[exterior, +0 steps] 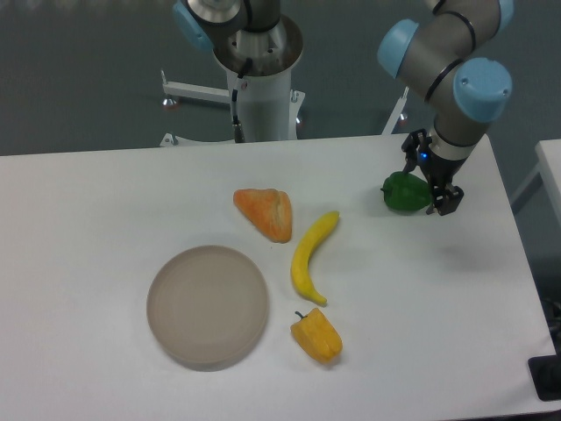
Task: Pick up the green pepper from the table
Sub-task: 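Lower the open gripper around the green pepper on the table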
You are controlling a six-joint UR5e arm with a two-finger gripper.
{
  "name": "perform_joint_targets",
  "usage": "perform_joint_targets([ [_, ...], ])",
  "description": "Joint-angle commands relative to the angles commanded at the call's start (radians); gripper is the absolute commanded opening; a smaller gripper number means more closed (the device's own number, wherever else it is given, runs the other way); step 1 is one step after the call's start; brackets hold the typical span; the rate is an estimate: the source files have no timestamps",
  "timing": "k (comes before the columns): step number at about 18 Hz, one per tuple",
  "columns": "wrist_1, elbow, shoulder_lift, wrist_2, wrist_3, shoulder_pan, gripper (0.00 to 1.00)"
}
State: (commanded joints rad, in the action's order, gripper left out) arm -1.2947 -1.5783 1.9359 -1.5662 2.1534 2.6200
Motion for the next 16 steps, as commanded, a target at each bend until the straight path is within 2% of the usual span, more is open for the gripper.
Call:
perform_joint_targets([
  [6,0.003,-0.052,0.009,0.002,0.02,-0.001,1.0],
  [10,0.061,-0.089,0.015,0.003,0.057,-0.001,1.0],
  [13,0.067,-0.098,0.02,0.0,0.091,0.0,1.0],
  [14,0.068,-0.1,0.02,0.0,0.085,-0.001,0.86],
  [16,0.071,-0.1,0.021,0.0,0.086,-0.003,0.43],
])
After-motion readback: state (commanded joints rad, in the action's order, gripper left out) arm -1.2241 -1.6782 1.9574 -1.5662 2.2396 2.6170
